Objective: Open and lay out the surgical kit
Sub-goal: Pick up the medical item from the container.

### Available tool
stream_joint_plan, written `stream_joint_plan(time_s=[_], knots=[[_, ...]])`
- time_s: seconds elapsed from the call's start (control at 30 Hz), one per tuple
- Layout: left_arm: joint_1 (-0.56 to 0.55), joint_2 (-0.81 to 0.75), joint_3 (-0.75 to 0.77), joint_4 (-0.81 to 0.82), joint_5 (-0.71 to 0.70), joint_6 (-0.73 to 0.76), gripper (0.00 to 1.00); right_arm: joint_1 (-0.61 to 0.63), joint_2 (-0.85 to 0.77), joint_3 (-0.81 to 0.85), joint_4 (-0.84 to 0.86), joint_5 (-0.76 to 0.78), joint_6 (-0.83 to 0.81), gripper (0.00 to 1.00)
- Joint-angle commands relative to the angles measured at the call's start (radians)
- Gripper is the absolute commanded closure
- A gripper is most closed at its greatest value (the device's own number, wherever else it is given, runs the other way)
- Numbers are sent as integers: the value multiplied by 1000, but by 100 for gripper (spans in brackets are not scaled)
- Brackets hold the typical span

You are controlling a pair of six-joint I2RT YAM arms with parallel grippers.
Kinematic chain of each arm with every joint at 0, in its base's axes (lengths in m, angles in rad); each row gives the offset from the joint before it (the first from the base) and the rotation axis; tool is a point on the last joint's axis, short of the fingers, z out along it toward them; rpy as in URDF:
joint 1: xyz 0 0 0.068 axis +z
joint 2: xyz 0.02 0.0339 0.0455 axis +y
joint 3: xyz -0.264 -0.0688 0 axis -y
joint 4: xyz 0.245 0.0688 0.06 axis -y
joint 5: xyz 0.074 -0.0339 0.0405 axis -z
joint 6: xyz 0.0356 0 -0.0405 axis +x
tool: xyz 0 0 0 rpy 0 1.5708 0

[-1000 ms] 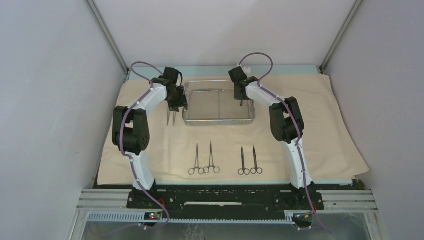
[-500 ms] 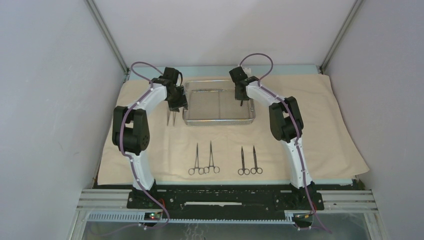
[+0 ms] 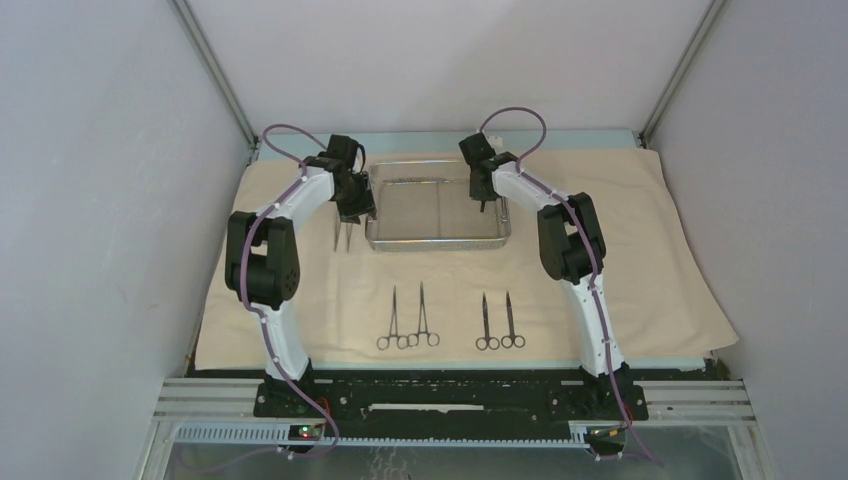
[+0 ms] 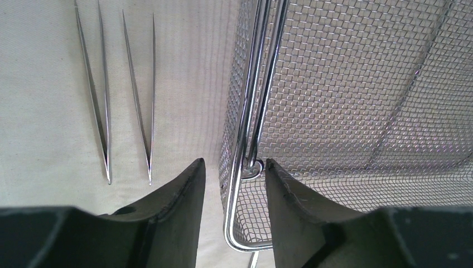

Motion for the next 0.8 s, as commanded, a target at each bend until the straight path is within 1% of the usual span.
stream_joint_plan(time_s=[0.0, 0.1, 0.3, 0.47, 0.6, 0.77], knots=[[-4, -5, 37, 13, 5, 5, 52, -7, 13, 40, 13, -30, 22, 79], [-3, -5, 37, 14, 5, 4, 52, 1, -3, 40, 24, -43, 9, 88], [-3, -13, 37, 17, 5, 3, 52, 25, -58, 35, 52, -58, -46, 98], [-2, -25, 38, 23, 4, 3, 51, 42, -109, 12, 90, -79, -95, 100], [2, -38, 39, 28, 4, 1, 47, 46, -146, -13, 112, -102, -117, 100], [26, -76, 41, 32, -4, -3, 42, 49, -213, -90, 179, -181, -155, 100]])
